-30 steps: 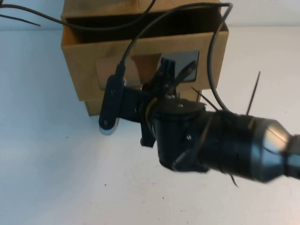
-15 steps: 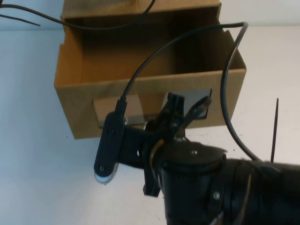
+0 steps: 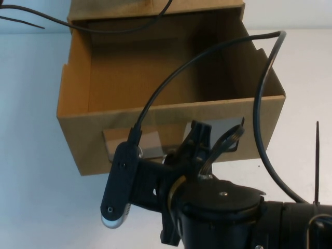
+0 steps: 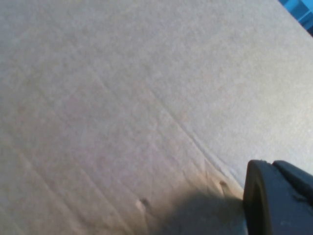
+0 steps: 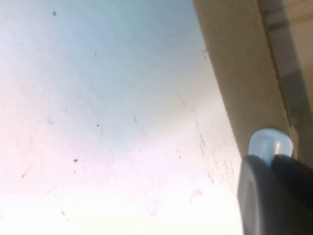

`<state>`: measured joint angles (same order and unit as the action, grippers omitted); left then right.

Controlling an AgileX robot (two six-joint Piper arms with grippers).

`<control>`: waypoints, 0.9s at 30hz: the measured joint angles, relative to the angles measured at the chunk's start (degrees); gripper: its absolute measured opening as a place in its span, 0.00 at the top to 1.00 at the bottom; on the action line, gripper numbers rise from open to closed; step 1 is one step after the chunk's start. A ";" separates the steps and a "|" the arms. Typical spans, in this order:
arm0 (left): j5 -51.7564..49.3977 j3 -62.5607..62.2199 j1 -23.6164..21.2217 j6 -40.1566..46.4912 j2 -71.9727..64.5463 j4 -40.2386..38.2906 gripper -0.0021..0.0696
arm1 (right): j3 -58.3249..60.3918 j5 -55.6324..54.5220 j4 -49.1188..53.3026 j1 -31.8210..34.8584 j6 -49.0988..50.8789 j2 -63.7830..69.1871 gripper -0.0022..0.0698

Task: Open the shoe box
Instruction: 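Pull the top drawer of the cardboard box fully open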

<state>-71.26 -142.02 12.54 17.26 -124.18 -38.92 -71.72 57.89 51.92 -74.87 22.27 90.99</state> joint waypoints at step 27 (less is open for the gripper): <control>-0.90 0.12 0.00 0.00 9.90 1.41 0.98 | 0.00 6.32 -3.67 -6.46 2.98 -7.11 0.70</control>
<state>-72.17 -141.90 12.54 17.26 -114.28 -37.51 -71.72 64.21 48.25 -81.33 25.25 83.89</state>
